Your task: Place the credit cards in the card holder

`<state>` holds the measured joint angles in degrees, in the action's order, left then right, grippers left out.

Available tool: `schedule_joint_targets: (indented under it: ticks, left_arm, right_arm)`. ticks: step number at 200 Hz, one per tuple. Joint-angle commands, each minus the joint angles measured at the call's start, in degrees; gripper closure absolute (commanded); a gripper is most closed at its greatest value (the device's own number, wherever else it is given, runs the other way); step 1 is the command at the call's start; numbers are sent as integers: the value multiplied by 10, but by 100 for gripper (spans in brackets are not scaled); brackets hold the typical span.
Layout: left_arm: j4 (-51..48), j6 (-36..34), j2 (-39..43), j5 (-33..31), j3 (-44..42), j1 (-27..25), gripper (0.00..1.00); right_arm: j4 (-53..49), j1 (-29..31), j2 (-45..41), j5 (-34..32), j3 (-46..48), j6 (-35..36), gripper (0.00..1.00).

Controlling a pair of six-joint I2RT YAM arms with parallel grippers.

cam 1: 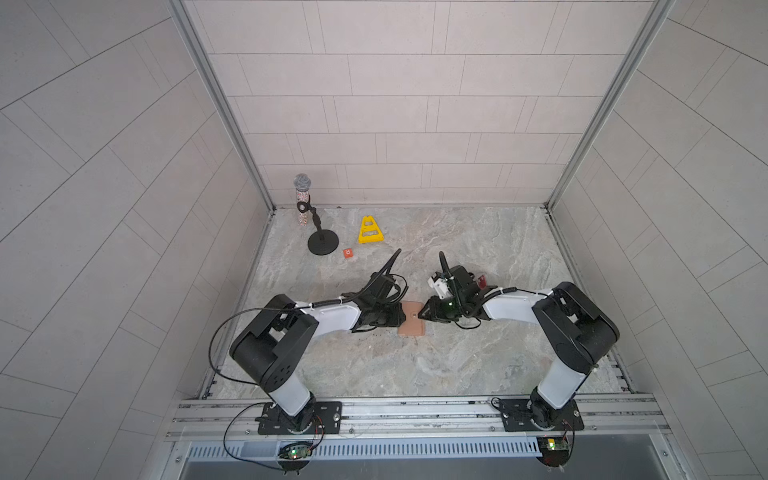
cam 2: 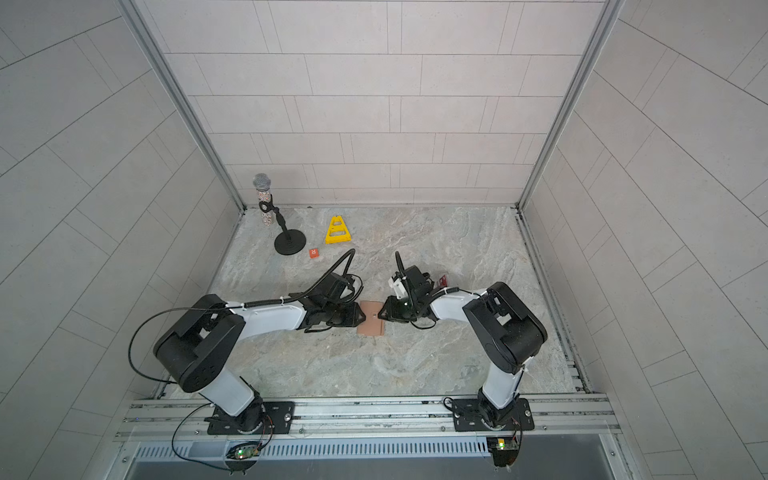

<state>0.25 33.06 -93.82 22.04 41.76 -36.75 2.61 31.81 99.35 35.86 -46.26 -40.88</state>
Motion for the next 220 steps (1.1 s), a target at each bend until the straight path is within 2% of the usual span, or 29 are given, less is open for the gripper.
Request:
schedule_joint_targets:
  ticks: [1,133,194,220]
  left_arm:
    - [-12,1,-24,-1,-6,-7,72]
    - [-14,6,-36,-9,0,-7,73]
    - [-14,5,-42,-8,4,-7,73]
    - [-13,5,-44,-10,2,-7,73]
  right_arm:
    - [-24,14,28,9,-4,13,69]
    - [-108,28,53,16,-40,71,72]
    - [-116,33,63,33,-46,85,73]
    - [-99,33,64,44,-42,78,67]
